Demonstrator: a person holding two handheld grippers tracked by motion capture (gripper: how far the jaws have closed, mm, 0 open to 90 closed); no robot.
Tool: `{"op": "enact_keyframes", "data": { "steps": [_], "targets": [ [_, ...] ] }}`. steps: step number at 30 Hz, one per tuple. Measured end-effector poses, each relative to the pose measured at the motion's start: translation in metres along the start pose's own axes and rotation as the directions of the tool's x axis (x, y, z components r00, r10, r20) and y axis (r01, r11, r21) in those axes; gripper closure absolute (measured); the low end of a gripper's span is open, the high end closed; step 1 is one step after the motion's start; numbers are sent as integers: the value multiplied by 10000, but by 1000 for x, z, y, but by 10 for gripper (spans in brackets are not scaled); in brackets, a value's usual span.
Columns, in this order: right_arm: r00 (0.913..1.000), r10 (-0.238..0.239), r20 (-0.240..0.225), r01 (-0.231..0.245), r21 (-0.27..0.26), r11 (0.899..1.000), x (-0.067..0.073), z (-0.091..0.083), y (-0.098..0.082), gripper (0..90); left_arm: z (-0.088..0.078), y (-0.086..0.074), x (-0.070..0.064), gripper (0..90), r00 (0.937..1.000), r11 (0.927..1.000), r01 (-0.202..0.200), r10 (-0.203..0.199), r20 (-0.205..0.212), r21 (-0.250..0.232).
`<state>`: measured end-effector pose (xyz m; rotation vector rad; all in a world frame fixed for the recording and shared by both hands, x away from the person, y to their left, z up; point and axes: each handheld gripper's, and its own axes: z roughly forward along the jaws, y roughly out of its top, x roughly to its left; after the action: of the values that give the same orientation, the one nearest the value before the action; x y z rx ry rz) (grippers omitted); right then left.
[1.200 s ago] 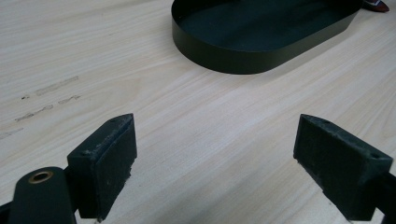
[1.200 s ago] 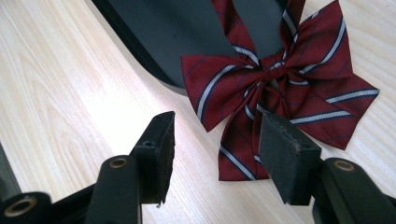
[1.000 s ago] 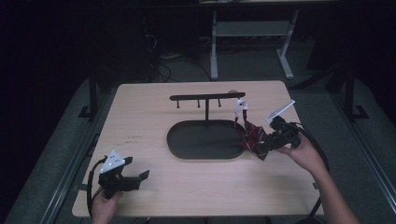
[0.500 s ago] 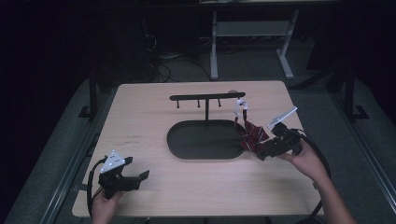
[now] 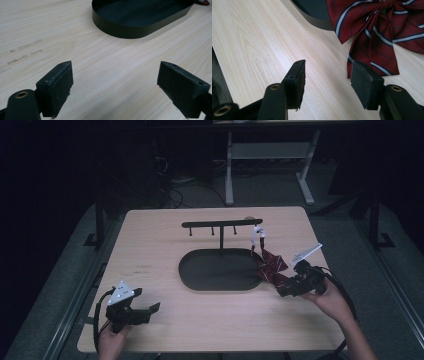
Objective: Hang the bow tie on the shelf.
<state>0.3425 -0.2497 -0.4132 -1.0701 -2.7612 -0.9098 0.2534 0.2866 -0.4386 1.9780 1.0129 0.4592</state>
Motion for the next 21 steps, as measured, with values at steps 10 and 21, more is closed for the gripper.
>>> {"op": "enact_keyframes", "data": {
  "steps": [10,21],
  "targets": [
    [9999,77,-107,-80,-282,9996,10,2,-15,451,0,0,0,131,10000,10000,7,-7,-1,6],
    [9995,-137,-300,113,-770,9970,26,12,-29,417,1,0,0,131,10000,10000,-21,21,8,40]
  ]
}}
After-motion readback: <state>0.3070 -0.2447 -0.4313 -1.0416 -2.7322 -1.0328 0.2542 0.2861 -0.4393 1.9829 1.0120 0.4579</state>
